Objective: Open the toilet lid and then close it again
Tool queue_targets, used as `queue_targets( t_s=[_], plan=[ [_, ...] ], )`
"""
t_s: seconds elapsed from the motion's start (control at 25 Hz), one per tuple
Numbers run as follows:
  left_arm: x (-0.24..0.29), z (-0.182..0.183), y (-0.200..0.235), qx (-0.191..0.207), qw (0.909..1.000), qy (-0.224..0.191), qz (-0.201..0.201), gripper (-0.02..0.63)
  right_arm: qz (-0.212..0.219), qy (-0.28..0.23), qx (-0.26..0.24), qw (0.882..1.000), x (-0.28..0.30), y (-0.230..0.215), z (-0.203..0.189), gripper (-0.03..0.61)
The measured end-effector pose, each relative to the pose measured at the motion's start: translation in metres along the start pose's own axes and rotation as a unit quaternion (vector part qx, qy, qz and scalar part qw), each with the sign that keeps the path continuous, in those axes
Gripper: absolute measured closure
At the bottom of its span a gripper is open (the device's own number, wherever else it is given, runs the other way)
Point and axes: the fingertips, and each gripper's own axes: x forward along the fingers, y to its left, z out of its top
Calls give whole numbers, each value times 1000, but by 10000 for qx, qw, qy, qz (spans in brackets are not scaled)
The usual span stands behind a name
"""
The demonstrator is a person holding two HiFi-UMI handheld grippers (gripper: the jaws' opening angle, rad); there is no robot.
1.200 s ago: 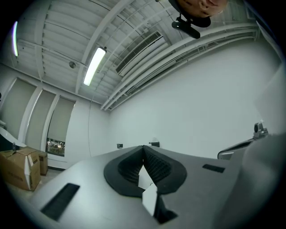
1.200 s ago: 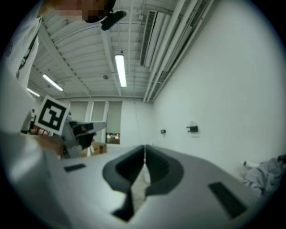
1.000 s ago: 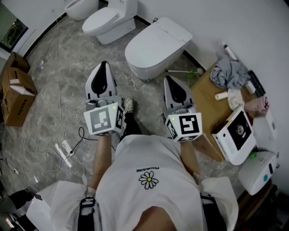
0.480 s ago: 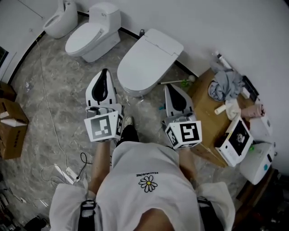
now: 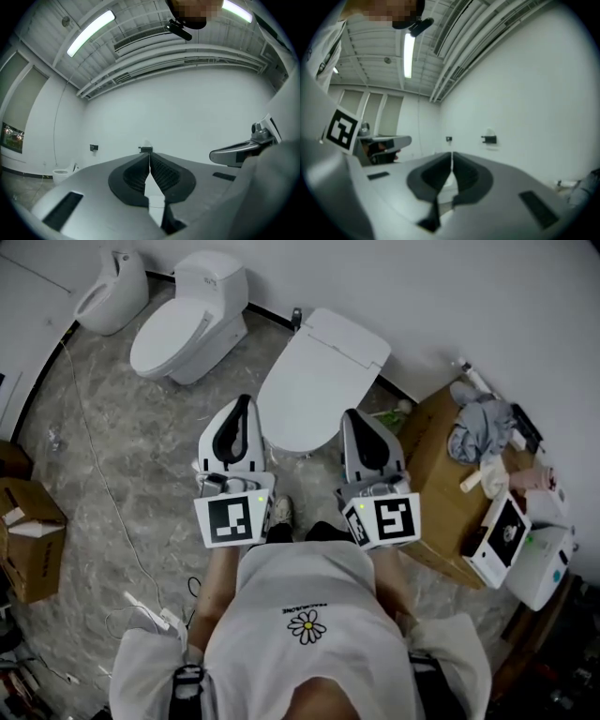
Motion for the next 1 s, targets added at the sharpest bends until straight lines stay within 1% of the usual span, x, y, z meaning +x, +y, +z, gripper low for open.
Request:
queue_targets(
  t_s=[0.08,0.16,0.28,0.36,0.6,0.72,0.76,0.88,1.0],
  plan=[
    [3,-7,1,-32,10000,79,-15,591,57,106,30,9999,6,-1,-7,546],
    [7,-10,5,20,9999,124,28,591,134,198,33,9997,13,0,-12,546],
    [15,-12,10,56,9999,113,115,591,210,203,-89,9995,20,-1,-12,546],
    [19,-12,10,49,9998,112,144,591,221,181,-85,9996,23,-4,-12,546],
    [32,-12,9,53,9998,126,164,591,356,169,86,9992,35,-12,-7,546],
    [40,-14,10,122,9997,170,154,588,438,263,309,9982,42,-18,-12,546],
    [42,-16,11,123,9996,220,141,573,477,286,411,9976,45,-19,-13,546],
    [53,-24,16,86,9993,361,95,501,509,304,656,9961,56,-26,-15,546],
    [65,-42,18,87,9986,516,-79,444,478,487,721,9951,67,-36,-32,539]
  ],
)
